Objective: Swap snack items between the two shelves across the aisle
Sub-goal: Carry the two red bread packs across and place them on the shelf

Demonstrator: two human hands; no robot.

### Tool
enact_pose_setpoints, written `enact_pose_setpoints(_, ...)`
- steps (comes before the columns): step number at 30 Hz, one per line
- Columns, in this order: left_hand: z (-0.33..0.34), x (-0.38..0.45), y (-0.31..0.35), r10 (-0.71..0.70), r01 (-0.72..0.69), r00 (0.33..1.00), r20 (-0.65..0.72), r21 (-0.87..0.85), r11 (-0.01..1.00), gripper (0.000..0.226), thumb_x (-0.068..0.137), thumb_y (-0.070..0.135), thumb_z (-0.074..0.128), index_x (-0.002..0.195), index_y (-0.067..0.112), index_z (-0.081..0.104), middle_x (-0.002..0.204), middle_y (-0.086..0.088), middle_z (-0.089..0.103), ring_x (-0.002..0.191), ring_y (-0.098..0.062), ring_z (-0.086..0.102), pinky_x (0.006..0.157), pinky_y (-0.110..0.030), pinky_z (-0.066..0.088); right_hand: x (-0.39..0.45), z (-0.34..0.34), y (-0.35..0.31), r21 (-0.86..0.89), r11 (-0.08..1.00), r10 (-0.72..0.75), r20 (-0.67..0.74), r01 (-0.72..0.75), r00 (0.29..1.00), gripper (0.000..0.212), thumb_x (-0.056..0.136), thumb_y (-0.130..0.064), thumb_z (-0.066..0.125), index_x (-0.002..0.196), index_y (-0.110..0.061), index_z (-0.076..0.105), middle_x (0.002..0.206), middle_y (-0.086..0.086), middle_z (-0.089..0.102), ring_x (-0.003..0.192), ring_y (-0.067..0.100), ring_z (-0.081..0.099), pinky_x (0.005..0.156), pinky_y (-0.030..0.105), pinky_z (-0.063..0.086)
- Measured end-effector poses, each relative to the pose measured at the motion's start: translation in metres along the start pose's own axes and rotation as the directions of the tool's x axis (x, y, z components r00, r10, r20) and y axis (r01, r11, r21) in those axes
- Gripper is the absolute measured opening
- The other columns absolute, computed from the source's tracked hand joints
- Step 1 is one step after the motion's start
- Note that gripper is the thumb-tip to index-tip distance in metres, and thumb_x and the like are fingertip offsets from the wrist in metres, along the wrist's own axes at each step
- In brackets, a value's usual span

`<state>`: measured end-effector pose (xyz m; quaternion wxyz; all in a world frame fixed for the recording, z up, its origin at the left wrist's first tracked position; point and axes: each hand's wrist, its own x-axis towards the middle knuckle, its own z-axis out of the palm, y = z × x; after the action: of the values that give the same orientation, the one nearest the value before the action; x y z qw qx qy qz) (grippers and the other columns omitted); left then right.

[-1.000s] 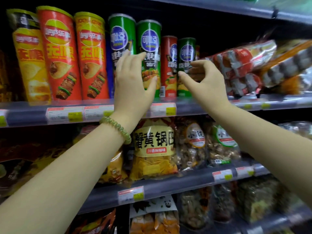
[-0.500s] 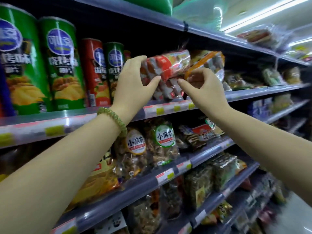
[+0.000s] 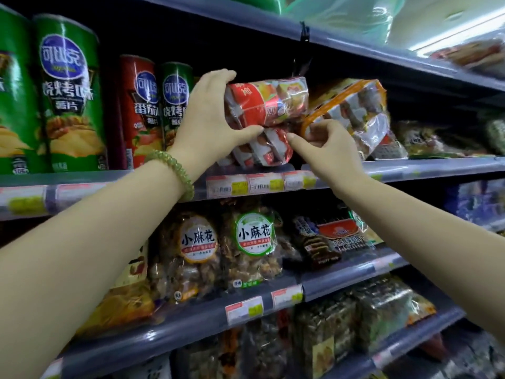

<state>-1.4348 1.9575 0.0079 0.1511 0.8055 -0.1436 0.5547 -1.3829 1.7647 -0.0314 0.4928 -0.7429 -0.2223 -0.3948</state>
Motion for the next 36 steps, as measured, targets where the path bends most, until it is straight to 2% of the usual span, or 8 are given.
enact_pose_setpoints(4, 0.004, 0.005, 0.003, -0.056, 0.055, 0.997, 0.05, 0.03, 0.998, 0.082, 0.07, 0.034, 0.083, 0.137, 0.012, 0.041, 0.132, -0.007, 0.047, 0.121, -0.018, 0.048, 0.095, -0.022, 0.038, 0.014, 0.006, 0.015, -0.002, 1.0, -0.026, 0.084, 0.027, 0.996, 0.068, 0.082, -0.048, 0.07, 0.131, -0.007, 0.048, 0.11, 0.0, 0.055, 0.101, 0.014, 0.055, 0.074, 0.014, 0.04)
enact_pose_setpoints(9, 0.003, 0.006, 0.007, -0.092, 0.095, 0.994, -0.051, 0.073, 0.993, 0.071, 0.07, 0.029, 0.082, 0.129, 0.011, 0.047, 0.126, -0.007, 0.052, 0.11, -0.011, 0.048, 0.085, -0.019, 0.039, 0.021, 0.021, 0.02, 0.025, 0.999, -0.035, 0.181, 0.031, 0.983, 0.077, 0.077, -0.05, 0.073, 0.137, -0.009, 0.046, 0.133, 0.005, 0.057, 0.121, 0.019, 0.054, 0.09, 0.023, 0.04)
enact_pose_setpoints(14, -0.011, 0.006, 0.007, -0.144, 0.154, 0.966, -0.215, 0.033, 0.987, 0.067, 0.068, 0.034, 0.082, 0.125, 0.012, 0.052, 0.121, -0.001, 0.057, 0.111, -0.013, 0.054, 0.083, -0.011, 0.04, 0.022, 0.036, 0.024, 0.002, 0.989, -0.148, 0.046, 0.148, 0.988, 0.052, 0.078, -0.034, 0.076, 0.123, -0.009, 0.066, 0.118, 0.006, 0.071, 0.108, 0.017, 0.065, 0.085, 0.014, 0.039)
enact_pose_setpoints(22, -0.039, -0.007, 0.006, -0.052, 0.09, 0.942, -0.333, 0.1, 0.991, 0.062, 0.071, 0.034, 0.078, 0.122, 0.009, 0.053, 0.122, -0.006, 0.055, 0.11, -0.009, 0.048, 0.082, 0.004, 0.03, 0.002, 0.024, -0.004, 0.124, 0.908, -0.385, -0.125, 0.399, 0.914, 0.044, 0.081, -0.02, 0.076, 0.121, -0.004, 0.067, 0.121, 0.012, 0.069, 0.114, 0.016, 0.063, 0.093, 0.026, 0.054)
enact_pose_setpoints(27, -0.042, -0.02, 0.004, -0.057, 0.09, 0.947, -0.315, 0.093, 0.992, 0.063, 0.071, 0.037, 0.078, 0.121, 0.009, 0.053, 0.119, -0.001, 0.053, 0.108, -0.005, 0.044, 0.081, 0.005, 0.03, -0.022, 0.021, 0.004, 0.134, 0.903, -0.372, -0.227, 0.408, 0.9, 0.027, 0.085, -0.015, 0.072, 0.109, -0.004, 0.072, 0.105, 0.006, 0.07, 0.1, 0.011, 0.067, 0.085, 0.012, 0.053)
enact_pose_setpoints(32, -0.034, -0.031, 0.001, -0.028, 0.056, 0.948, -0.316, 0.077, 0.995, 0.061, 0.071, 0.039, 0.077, 0.117, 0.007, 0.053, 0.111, 0.004, 0.048, 0.109, -0.015, 0.051, 0.092, -0.019, 0.043, -0.017, 0.014, 0.007, 0.173, 0.896, -0.325, -0.374, 0.41, 0.868, 0.02, 0.093, -0.018, 0.062, 0.1, -0.003, 0.073, 0.092, -0.001, 0.071, 0.084, 0.014, 0.071, 0.074, 0.018, 0.056)
enact_pose_setpoints(34, -0.033, -0.028, 0.002, -0.01, 0.036, 0.95, -0.312, 0.078, 0.996, 0.06, 0.071, 0.039, 0.076, 0.116, 0.008, 0.053, 0.11, 0.007, 0.046, 0.106, -0.01, 0.048, 0.088, -0.009, 0.038, -0.003, 0.004, 0.002, 0.165, 0.905, -0.298, -0.412, 0.392, 0.861, 0.021, 0.093, -0.023, 0.06, 0.097, -0.006, 0.073, 0.085, 0.0, 0.071, 0.078, 0.014, 0.071, 0.072, 0.025, 0.057)
enact_pose_setpoints(36, -0.032, -0.027, 0.003, -0.002, 0.028, 0.955, -0.298, 0.084, 0.996, 0.059, 0.071, 0.041, 0.075, 0.115, 0.008, 0.053, 0.11, 0.005, 0.047, 0.105, -0.01, 0.047, 0.084, -0.005, 0.034, 0.001, 0.003, -0.001, 0.091, 0.933, -0.305, -0.309, 0.347, 0.901, 0.023, 0.092, -0.026, 0.06, 0.097, -0.007, 0.074, 0.084, 0.0, 0.071, 0.078, 0.012, 0.069, 0.073, 0.024, 0.056)
